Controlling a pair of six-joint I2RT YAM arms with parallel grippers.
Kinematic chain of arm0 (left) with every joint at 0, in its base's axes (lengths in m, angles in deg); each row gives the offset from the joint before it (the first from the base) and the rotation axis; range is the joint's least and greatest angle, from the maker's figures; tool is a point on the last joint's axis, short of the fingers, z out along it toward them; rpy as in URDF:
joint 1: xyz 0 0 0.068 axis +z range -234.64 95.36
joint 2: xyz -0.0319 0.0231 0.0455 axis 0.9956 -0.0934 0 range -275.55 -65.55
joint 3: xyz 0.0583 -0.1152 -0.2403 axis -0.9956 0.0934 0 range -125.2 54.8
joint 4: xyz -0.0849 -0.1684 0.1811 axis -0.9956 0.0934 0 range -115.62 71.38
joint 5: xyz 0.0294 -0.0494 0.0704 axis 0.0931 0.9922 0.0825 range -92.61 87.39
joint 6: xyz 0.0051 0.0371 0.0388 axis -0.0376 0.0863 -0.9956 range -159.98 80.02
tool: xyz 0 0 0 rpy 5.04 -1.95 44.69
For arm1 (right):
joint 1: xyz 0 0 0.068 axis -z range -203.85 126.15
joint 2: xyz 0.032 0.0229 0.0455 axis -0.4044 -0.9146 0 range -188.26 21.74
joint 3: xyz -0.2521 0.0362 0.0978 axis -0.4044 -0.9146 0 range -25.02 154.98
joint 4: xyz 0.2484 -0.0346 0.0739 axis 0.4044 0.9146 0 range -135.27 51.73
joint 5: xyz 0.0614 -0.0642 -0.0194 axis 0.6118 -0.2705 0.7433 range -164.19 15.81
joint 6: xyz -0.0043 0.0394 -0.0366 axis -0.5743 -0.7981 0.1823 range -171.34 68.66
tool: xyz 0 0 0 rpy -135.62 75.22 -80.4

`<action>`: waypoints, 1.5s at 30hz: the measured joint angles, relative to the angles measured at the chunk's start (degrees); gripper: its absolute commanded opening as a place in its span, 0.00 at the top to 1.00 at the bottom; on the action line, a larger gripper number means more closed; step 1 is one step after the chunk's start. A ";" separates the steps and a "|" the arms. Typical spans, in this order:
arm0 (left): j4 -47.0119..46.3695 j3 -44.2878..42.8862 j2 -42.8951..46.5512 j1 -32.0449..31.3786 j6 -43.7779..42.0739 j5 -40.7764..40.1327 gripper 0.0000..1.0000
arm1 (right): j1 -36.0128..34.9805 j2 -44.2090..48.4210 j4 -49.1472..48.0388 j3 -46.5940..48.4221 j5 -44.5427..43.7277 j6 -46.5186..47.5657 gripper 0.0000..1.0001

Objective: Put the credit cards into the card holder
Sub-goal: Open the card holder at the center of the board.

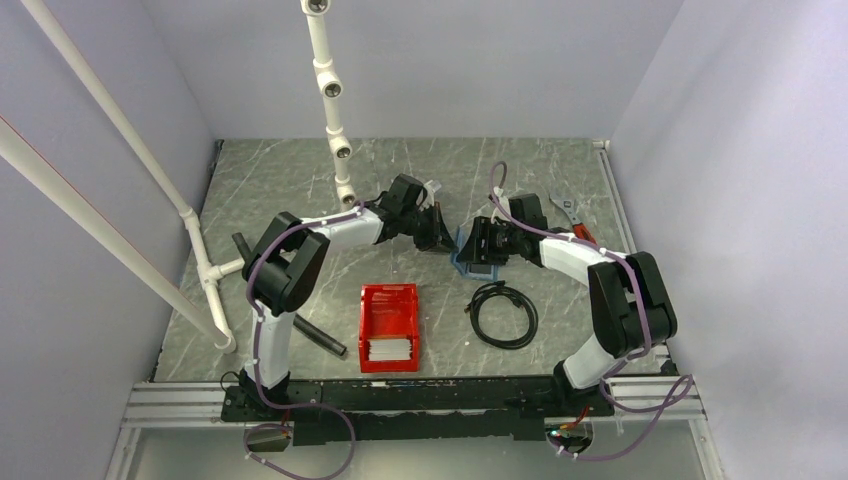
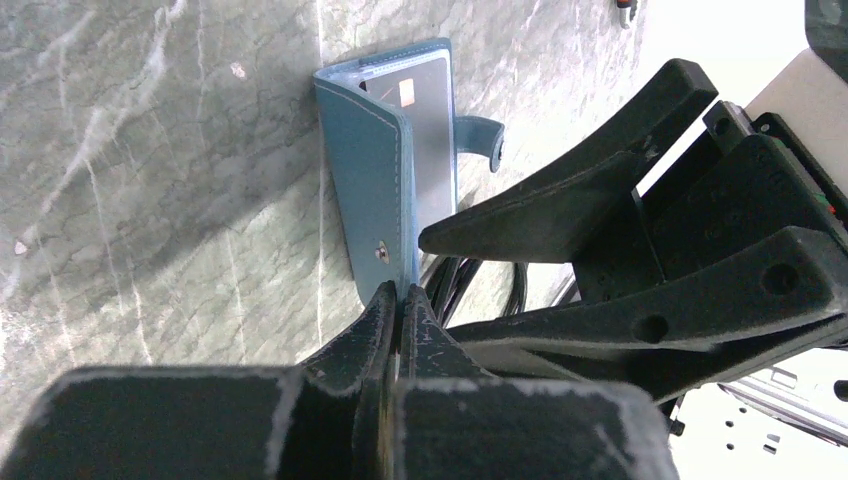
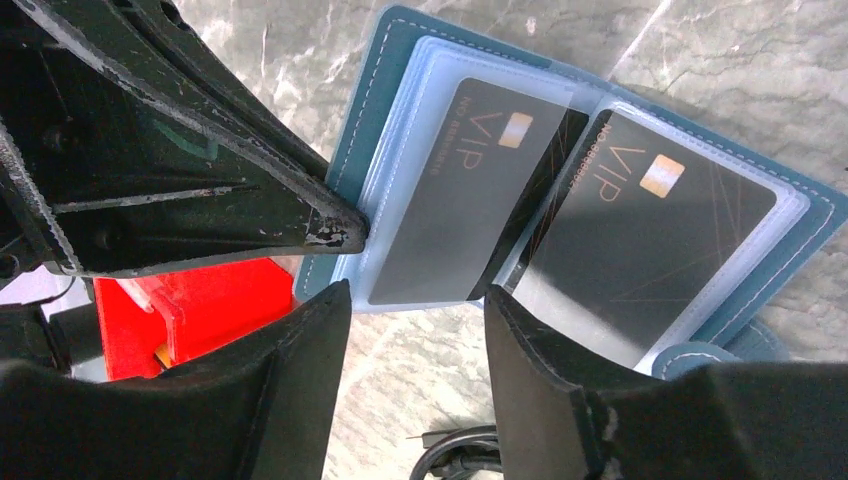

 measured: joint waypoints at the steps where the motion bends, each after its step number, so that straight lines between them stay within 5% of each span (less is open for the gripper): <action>1: 0.00 0.00 0.00 0.04 0.00 0.07 1.00 | -0.02 -0.02 -0.35 0.00 0.42 -0.17 0.47; 7: -0.04 0.13 0.00 0.33 0.00 0.44 1.00 | -0.02 -0.02 -0.46 0.13 -0.83 0.11 0.41; 26: 0.00 0.17 0.00 0.35 -0.02 0.48 1.00 | -0.13 5.33 5.73 -0.90 -12.83 0.00 0.57; 31: 0.00 0.17 0.00 0.42 -0.04 0.55 1.00 | -0.42 6.88 12.57 -0.48 -22.91 0.66 0.38; 34: 0.02 0.17 0.00 0.42 -0.04 0.76 1.00 | -0.92 10.19 14.29 -0.48 -24.30 1.57 0.36; 40: 0.17 0.17 0.00 0.42 -0.07 0.94 0.95 | -1.44 8.66 11.19 2.86 -16.96 1.70 0.56; 45: 0.96 0.17 0.00 0.48 -1.31 0.85 0.64 | -1.46 1.18 7.10 4.00 -12.61 0.94 0.75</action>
